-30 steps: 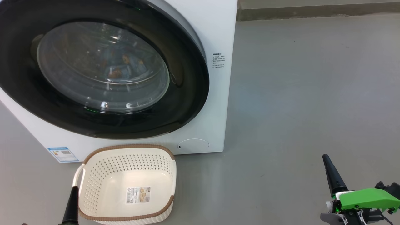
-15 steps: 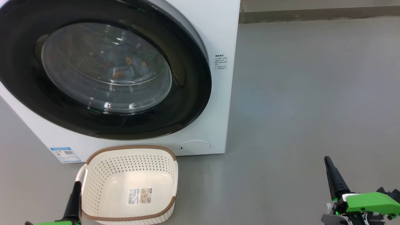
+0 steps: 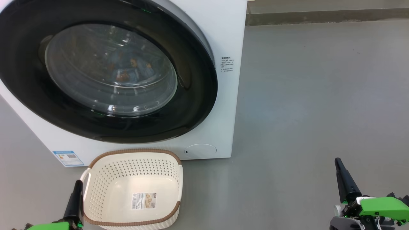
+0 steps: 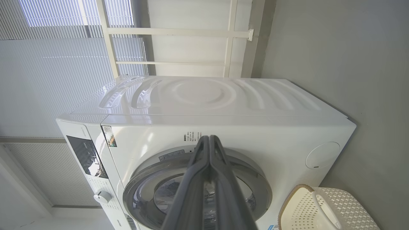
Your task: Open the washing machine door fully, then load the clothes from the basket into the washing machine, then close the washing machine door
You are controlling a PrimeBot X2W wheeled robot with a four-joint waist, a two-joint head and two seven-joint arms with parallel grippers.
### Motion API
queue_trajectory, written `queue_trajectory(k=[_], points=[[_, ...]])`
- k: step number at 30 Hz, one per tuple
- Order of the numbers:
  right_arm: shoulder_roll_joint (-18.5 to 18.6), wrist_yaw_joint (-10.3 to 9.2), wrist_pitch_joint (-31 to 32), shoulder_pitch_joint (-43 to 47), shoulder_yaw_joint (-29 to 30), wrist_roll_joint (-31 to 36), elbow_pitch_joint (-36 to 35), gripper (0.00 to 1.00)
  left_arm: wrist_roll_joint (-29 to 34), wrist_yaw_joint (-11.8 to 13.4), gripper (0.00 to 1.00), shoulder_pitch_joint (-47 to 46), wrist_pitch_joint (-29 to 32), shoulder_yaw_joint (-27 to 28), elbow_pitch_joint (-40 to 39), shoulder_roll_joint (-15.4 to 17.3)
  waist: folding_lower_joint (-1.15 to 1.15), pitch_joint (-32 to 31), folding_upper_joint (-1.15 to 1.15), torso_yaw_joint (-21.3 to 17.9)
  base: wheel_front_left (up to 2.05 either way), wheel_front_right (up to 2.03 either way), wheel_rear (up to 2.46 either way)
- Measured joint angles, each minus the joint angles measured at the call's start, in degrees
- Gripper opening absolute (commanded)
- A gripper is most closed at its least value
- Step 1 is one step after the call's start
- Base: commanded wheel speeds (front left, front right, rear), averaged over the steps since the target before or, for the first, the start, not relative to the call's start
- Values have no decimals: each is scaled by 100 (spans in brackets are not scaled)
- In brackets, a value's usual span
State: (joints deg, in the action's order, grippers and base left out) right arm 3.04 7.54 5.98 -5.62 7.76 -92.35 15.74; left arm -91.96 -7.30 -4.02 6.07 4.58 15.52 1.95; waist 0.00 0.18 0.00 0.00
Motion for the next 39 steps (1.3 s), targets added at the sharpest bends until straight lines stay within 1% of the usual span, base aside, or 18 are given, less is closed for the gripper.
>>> queue_trajectory(k=[39], points=[[-9, 0, 5, 0, 7, 1, 0, 0, 0, -1, 0, 0, 0, 2, 0, -1, 0, 0, 0, 0, 0, 0, 0]])
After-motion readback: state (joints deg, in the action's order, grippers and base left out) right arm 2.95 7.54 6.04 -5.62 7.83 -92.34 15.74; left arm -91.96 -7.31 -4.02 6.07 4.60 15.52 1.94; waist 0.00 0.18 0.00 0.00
